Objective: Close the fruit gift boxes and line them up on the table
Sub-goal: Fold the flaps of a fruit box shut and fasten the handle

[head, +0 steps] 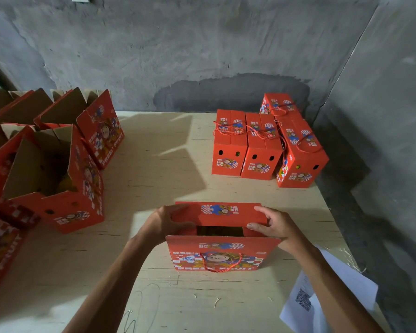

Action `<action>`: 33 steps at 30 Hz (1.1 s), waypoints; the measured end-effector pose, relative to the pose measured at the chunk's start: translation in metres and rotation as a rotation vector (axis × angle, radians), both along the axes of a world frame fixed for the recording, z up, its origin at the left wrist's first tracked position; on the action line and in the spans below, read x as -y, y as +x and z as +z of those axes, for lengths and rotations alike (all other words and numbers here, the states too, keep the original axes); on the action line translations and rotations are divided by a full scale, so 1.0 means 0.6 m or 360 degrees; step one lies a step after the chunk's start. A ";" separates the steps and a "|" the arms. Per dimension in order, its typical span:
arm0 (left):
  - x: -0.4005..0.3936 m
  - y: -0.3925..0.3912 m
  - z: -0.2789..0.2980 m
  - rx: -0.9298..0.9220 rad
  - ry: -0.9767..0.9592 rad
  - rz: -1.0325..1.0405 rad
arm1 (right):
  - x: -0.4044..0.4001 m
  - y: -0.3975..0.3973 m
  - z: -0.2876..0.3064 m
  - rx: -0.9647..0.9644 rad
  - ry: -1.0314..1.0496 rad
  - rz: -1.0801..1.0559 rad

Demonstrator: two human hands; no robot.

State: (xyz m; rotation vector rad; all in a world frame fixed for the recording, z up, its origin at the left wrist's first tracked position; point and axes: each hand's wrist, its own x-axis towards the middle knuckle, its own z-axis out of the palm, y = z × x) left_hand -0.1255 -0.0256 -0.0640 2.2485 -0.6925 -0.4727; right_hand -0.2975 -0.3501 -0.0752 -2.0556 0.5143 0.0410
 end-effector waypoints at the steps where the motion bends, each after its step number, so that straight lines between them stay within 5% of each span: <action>1: -0.002 -0.001 -0.002 0.0094 0.0054 -0.0017 | 0.000 0.000 -0.002 0.0026 -0.0129 0.0042; 11: -0.007 -0.013 -0.045 0.0602 0.0065 0.0026 | -0.014 -0.006 -0.002 0.0322 -0.0997 -0.0030; 19: -0.028 -0.006 -0.053 0.0725 -0.0171 -0.0280 | -0.023 -0.023 -0.021 0.0563 -0.1081 0.0030; 29: -0.020 -0.015 -0.054 0.0296 -0.0631 0.0164 | -0.020 -0.033 -0.023 0.0605 -0.0835 0.0043; 33: -0.016 -0.014 -0.057 0.0133 -0.0651 0.0146 | -0.021 -0.035 -0.021 0.0606 -0.1001 0.0072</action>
